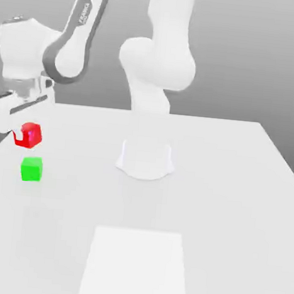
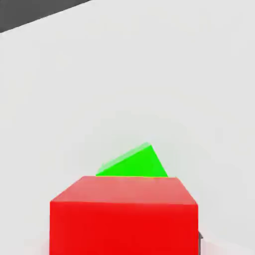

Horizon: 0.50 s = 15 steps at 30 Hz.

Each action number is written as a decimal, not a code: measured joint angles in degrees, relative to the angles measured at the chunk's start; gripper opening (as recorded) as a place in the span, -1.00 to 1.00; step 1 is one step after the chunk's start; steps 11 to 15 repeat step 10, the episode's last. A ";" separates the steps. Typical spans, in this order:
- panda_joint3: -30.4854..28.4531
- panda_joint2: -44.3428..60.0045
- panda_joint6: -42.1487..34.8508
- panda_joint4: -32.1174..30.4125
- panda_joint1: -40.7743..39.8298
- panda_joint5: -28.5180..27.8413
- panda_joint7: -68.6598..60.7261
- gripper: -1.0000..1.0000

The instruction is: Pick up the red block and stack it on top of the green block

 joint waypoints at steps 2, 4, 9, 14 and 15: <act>-0.65 2.87 2.74 0.07 1.16 2.44 -1.69 -1.00; -0.92 6.00 5.65 0.11 2.23 5.76 -3.98 -1.00; 0.84 12.11 11.12 0.10 3.03 14.42 -9.98 1.00; 0.84 12.11 11.12 0.10 3.03 14.42 -9.98 1.00; 0.84 12.11 11.12 0.10 3.03 14.42 -9.98 1.00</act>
